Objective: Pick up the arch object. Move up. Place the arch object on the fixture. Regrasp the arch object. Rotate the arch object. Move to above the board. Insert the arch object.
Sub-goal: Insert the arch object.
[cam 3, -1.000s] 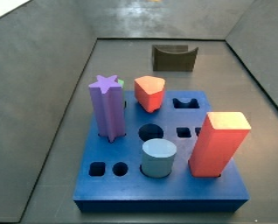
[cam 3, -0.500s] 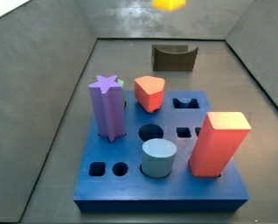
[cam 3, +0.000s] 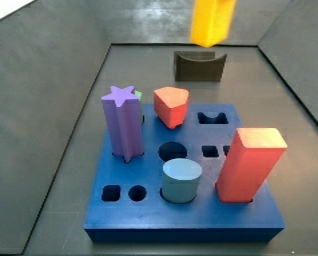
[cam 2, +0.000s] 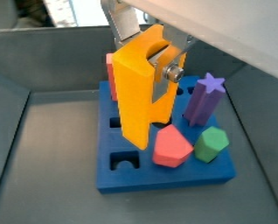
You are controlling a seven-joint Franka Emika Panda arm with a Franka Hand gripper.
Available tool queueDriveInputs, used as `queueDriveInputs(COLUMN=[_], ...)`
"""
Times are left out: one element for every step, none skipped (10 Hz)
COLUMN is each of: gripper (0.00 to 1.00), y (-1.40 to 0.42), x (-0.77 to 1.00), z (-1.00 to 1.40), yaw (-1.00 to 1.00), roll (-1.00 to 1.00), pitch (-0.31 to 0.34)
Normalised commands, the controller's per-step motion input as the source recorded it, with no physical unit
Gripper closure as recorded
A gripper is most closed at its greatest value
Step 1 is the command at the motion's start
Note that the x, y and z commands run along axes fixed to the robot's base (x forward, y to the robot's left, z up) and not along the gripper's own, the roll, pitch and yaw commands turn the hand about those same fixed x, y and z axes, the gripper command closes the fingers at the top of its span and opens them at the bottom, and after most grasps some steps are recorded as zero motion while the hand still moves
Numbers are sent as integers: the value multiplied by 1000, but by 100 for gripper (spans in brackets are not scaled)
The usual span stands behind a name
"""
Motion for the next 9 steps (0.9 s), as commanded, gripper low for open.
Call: queueDriveInputs(gripper=[100,100,100,100,100,100,100,100,100], y=[0,0,0,0,0,0,0,-86,-169], x=[11,0,0,6,9,14,309,391,429], z=[-123,-160,-211,-314,-337,-346,-406,-414,-457], yaw=[-1000,-1000,-1000,-1000,-1000,-1000,-826,-694,-480], roll=[23,16,11,0,0,0,29,49,110], pitch=[-27,-31,-37,-47,-46,-51,-27,0,87])
